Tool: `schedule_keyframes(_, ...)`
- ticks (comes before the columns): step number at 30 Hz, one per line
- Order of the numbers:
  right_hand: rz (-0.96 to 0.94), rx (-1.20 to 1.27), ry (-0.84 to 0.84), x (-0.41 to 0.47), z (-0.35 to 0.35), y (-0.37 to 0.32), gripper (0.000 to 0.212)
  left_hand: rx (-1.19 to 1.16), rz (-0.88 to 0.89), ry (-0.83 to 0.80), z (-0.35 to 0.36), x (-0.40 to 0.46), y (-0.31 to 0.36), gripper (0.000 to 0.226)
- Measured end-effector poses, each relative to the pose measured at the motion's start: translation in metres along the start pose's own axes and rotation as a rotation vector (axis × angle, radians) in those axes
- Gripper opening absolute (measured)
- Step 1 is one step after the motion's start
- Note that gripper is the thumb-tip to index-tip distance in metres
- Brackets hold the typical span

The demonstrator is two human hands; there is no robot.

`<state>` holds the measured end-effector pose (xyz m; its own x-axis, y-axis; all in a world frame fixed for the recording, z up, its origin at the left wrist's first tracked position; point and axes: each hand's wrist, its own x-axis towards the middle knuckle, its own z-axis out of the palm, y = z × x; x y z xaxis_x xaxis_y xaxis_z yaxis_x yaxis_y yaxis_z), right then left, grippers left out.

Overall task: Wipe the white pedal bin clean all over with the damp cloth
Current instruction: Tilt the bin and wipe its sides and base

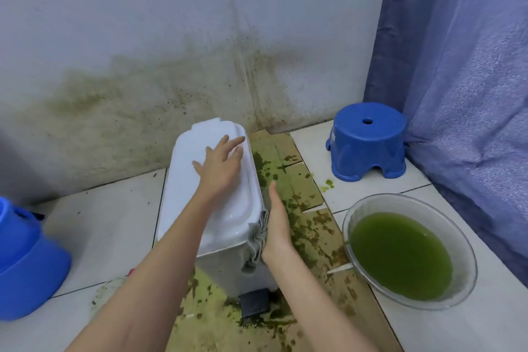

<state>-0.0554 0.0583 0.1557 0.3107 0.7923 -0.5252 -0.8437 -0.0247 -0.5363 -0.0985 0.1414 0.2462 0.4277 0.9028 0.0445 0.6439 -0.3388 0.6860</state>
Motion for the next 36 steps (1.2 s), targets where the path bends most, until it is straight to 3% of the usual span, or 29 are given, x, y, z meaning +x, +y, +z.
schedule_keyframes(3, -0.185, 0.009, 0.225, -0.022, -0.006, -0.007, 0.042, -0.173, 0.042, 0.089, -0.028, -0.032, -0.007, 0.032)
schedule_keyframes(6, -0.461, -0.036, 0.257, -0.046, -0.009, -0.006, 0.039, 0.078, 0.049, 0.142, -0.044, -0.057, -0.037, 0.038)
schedule_keyframes(7, -0.582, -0.154, 0.204, -0.056, -0.003, -0.003, 0.036, 0.175, 0.001, 0.135, -0.044, -0.06, -0.049, 0.041)
schedule_keyframes(9, -0.811, -0.612, 0.13, -0.063, 0.01, 0.007, 0.033, 0.316, -0.105, 0.096, -0.038, -0.067, -0.064, 0.048)
schedule_keyframes(11, -0.988, -1.08, 0.131, -0.048, 0.019, 0.012, 0.051, 0.355, -0.109, 0.116, -0.028, -0.07, -0.07, 0.053)
schedule_keyframes(13, -0.907, -1.197, 0.102, -0.021, 0.03, -0.008, 0.05, 0.368, -0.092, 0.165, -0.022, -0.069, -0.069, 0.05)
schedule_keyframes(15, -0.688, -1.129, 0.033, 0.007, 0.042, -0.041, 0.042, 0.386, -0.079, 0.189, -0.021, -0.064, -0.072, 0.05)
schedule_keyframes(17, -0.609, -1.125, -0.012, 0.026, 0.053, -0.065, 0.038, 0.378, -0.054, 0.211, -0.021, -0.06, -0.077, 0.057)
schedule_keyframes(23, -0.769, -1.137, 0.027, -0.016, 0.023, -0.042, 0.028, 0.347, -0.033, 0.285, -0.017, -0.062, -0.079, 0.064)
schedule_keyframes(27, -0.967, -1.244, 0.091, -0.042, -0.009, -0.01, 0.034, 0.331, -0.014, 0.336, -0.014, -0.065, -0.08, 0.075)
schedule_keyframes(32, -0.779, -1.332, 0.011, 0.0, 0.036, -0.058, 0.03, 0.352, -0.005, 0.35, -0.013, -0.062, -0.079, 0.082)
schedule_keyframes(36, -0.68, -1.3, -0.022, 0.064, 0.074, -0.089, 0.033, 0.349, -0.02, 0.344, -0.013, -0.059, -0.081, 0.068)
